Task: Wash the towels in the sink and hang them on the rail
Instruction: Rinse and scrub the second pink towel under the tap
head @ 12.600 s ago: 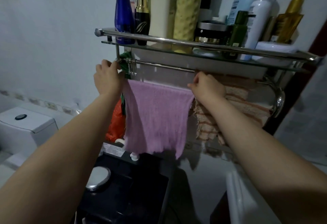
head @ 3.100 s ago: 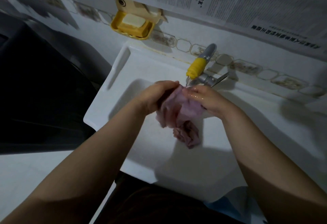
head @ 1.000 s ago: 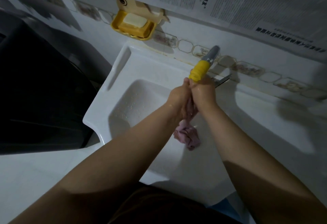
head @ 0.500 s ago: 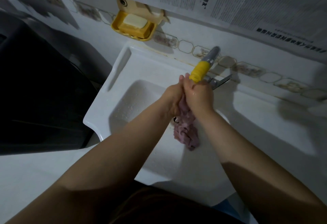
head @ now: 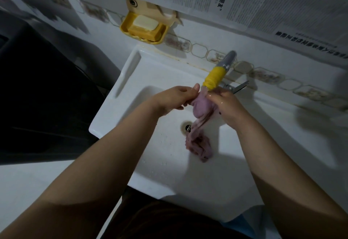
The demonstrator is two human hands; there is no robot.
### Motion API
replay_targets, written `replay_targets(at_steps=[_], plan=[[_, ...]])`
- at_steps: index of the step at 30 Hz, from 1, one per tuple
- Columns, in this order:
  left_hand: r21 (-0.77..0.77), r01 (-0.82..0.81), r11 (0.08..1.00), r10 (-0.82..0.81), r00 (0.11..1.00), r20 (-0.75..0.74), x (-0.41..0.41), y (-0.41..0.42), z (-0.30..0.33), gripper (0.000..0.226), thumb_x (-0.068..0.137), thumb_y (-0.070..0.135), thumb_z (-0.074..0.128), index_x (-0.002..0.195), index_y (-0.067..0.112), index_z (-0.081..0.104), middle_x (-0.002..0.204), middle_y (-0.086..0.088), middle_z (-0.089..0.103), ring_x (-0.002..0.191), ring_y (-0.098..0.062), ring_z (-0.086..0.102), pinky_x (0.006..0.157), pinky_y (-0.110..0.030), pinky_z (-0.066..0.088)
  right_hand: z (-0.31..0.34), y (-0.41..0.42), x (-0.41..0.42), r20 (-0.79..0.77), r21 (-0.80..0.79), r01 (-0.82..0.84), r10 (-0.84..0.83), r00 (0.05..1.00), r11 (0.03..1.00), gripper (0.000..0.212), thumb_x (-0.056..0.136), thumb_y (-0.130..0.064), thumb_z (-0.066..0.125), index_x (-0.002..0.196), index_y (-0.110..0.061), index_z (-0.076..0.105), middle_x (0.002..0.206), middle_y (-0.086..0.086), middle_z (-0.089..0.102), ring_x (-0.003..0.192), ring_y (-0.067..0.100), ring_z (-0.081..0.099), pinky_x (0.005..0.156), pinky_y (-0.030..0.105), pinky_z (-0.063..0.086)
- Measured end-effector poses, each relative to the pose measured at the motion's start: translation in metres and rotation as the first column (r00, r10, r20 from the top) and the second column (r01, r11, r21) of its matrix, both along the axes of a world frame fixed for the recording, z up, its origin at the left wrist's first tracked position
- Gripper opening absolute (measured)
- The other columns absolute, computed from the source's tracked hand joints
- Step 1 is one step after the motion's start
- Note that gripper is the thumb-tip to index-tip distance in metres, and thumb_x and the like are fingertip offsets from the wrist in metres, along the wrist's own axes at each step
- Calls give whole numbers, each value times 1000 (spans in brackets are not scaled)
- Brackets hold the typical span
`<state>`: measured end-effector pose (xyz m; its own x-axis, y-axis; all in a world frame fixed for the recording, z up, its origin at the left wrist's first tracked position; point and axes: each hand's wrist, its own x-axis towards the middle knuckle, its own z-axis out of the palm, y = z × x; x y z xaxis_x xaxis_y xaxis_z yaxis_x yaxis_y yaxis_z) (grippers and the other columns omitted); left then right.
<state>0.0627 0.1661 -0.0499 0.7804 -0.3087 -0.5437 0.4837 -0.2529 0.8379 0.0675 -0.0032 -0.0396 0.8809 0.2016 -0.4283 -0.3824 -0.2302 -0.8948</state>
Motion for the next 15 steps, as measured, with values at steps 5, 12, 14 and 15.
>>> replay_targets(at_steps=[5,12,14,15], plan=[[-282,-103,954,96,995,-37,-10,-4,-10,32,100,34,43,96,9,62,91,-4,66,86,-13,63,87,-28,49,5,-4,9,-102,327,139,-112,988,935,22,98,-14,46,87,-10,65,83,3,73,82,16,69,81,31,55],[-267,-315,911,319,947,-30,-17,-17,-11,36,95,36,56,65,17,48,59,2,41,55,-12,39,57,-23,40,-3,-12,20,-13,132,238,-238,971,962,21,94,-28,57,80,-17,68,85,5,72,83,18,67,81,35,53],[-194,-337,921,355,932,67,-15,-16,-10,40,92,44,56,70,12,54,70,-2,49,68,-14,46,68,-28,42,-4,-15,23,45,25,269,-270,962,963,23,91,-34,60,76,-18,66,80,1,71,80,15,66,78,32,52],[-185,-345,920,368,923,111,-14,-15,-9,49,90,49,56,73,3,55,74,-7,51,72,-17,47,72,-31,43,-5,-16,24,69,-11,269,-268,961,963,25,91,-36,60,76,-18,66,79,0,70,79,14,65,78,31,51]])
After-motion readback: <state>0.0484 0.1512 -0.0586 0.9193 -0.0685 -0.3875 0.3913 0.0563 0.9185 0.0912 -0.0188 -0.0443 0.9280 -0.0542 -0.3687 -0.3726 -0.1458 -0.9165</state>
